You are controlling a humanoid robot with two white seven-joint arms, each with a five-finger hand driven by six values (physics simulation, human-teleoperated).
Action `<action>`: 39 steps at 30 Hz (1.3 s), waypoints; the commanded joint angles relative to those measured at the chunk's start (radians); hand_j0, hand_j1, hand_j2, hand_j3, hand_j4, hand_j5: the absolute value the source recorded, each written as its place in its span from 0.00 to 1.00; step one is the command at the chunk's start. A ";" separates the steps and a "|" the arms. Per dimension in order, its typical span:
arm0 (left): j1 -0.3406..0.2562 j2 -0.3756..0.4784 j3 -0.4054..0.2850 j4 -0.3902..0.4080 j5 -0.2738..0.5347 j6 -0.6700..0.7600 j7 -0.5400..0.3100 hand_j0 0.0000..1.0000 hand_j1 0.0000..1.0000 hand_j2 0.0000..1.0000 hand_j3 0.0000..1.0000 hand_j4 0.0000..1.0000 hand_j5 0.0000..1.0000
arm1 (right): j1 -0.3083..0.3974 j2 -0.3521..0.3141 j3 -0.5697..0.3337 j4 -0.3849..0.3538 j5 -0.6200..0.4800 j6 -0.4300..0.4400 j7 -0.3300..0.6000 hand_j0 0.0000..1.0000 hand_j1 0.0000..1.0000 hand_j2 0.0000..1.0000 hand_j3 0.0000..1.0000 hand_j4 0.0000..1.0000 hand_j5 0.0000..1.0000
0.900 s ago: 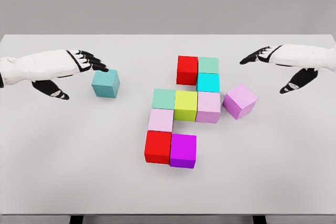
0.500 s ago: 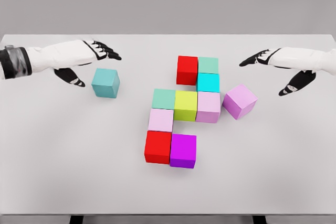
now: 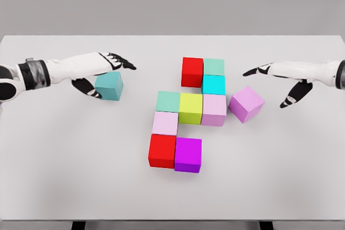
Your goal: Assemble the squares on the desktop into the number 2
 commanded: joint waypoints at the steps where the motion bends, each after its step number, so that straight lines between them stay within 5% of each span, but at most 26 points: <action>1: 0.000 -0.003 -0.021 0.001 0.000 0.002 0.010 1.00 1.00 1.00 1.00 1.00 1.00 | 0.000 0.014 0.005 0.001 -0.004 0.005 0.000 1.00 1.00 1.00 1.00 1.00 1.00; 9: 0.000 -0.012 -0.049 -0.025 -0.004 0.059 0.012 1.00 1.00 1.00 1.00 1.00 1.00 | -0.005 0.042 0.036 0.014 -0.003 0.007 0.000 0.99 0.99 0.99 0.99 0.99 0.99; 13: 0.003 -0.014 -0.049 -0.025 -0.027 0.174 0.089 1.00 1.00 1.00 1.00 1.00 1.00 | -0.005 0.055 0.040 0.030 -0.001 0.005 0.000 0.97 0.97 0.97 0.97 0.97 0.97; 31: 0.002 -0.011 -0.107 -0.025 -0.035 0.325 0.089 1.00 1.00 1.00 1.00 1.00 1.00 | -0.011 0.078 0.071 0.058 0.033 -0.001 0.000 0.97 0.97 0.97 0.97 0.97 0.97; 39: 0.003 -0.011 -0.109 -0.025 -0.027 0.374 0.089 0.80 0.80 0.80 0.80 0.80 0.80 | -0.012 0.088 0.077 0.064 0.034 0.001 0.000 0.90 0.90 0.90 0.90 0.90 0.90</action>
